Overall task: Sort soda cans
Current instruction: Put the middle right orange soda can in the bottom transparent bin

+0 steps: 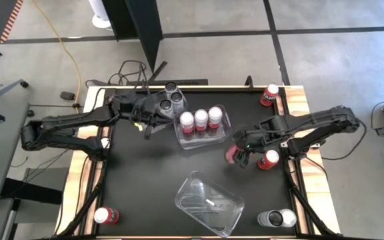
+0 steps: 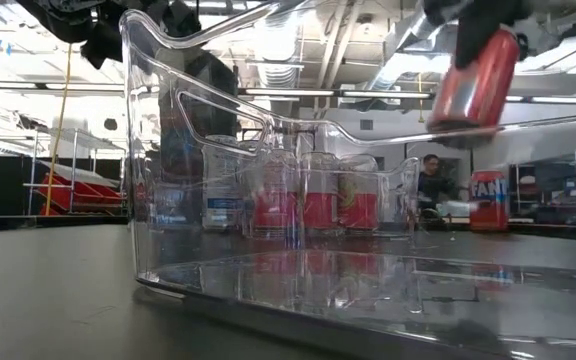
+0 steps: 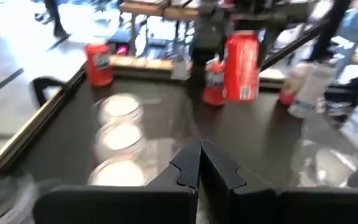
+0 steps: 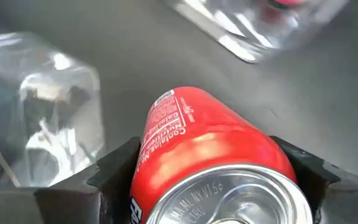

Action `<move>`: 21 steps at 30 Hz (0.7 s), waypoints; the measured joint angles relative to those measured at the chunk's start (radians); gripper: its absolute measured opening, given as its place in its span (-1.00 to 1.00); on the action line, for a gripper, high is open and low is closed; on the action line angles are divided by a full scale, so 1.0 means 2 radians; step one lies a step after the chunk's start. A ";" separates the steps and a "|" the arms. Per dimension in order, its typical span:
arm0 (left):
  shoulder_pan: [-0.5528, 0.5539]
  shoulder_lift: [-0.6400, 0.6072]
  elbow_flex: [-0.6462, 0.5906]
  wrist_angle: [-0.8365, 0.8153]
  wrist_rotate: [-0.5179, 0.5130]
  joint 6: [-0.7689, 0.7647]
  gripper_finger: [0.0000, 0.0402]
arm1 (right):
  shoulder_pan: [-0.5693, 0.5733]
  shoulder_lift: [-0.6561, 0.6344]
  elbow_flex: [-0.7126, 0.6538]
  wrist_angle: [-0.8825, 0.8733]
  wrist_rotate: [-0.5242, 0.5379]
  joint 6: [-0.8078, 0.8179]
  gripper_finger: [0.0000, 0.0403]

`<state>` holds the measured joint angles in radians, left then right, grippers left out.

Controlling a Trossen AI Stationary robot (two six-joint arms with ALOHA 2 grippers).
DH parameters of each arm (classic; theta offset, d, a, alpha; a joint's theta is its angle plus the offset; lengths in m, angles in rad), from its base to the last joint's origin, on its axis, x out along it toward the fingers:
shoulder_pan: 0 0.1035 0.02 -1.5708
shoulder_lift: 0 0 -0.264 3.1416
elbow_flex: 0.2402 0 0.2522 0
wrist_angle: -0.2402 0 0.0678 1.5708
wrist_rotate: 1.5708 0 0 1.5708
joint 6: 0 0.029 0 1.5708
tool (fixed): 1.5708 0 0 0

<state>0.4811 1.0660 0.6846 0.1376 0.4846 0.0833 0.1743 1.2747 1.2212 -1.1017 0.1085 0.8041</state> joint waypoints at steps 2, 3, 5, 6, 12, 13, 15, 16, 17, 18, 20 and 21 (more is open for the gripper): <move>-0.027 0.000 0.000 0.013 -0.006 -0.006 -0.91 | 0.016 0.024 0.028 -0.002 0.000 -0.025 0.53; -0.043 0.002 0.000 0.020 -0.013 -0.006 -0.87 | 0.022 0.037 0.043 -0.002 0.000 -0.037 0.53; -0.080 0.008 0.000 0.030 -0.035 0.005 -0.73 | 0.034 0.065 0.075 -0.003 -0.001 -0.063 0.53; -0.097 0.009 0.000 0.029 -0.047 0.010 -0.65 | 0.040 0.080 0.092 -0.006 -0.001 -0.075 0.53; -0.174 0.008 0.000 0.028 -0.065 -0.013 -0.09 | 0.065 0.166 0.191 -0.033 -0.001 -0.129 0.53; -0.184 0.008 0.000 0.029 -0.070 -0.023 0.00 | 0.070 0.180 0.206 -0.037 -0.001 -0.136 0.53; -0.203 0.008 0.000 0.030 -0.091 -0.039 0.15 | 0.078 0.207 0.236 -0.046 -0.001 -0.151 0.53; -0.213 0.008 0.000 0.028 -0.105 -0.044 0.22 | 0.081 0.220 0.250 -0.051 -0.002 -0.157 0.53; -0.223 0.008 0.000 0.025 -0.117 -0.048 0.28 | 0.085 0.232 0.266 -0.056 -0.002 -0.163 0.53; -0.232 0.008 0.000 0.021 -0.127 -0.051 0.32 | 0.088 0.245 0.281 -0.060 -0.002 -0.168 0.53; -0.250 0.008 0.000 0.021 -0.149 -0.056 0.36 | 0.095 0.267 0.310 -0.069 -0.002 -0.177 0.53; -0.257 0.008 0.000 0.023 -0.162 -0.061 0.37 | 0.099 0.279 0.324 -0.072 -0.002 -0.182 0.53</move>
<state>-0.0322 1.0818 0.6853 0.1836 0.1603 -0.0381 0.3718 1.8322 1.8697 -1.2457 0.1040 0.4411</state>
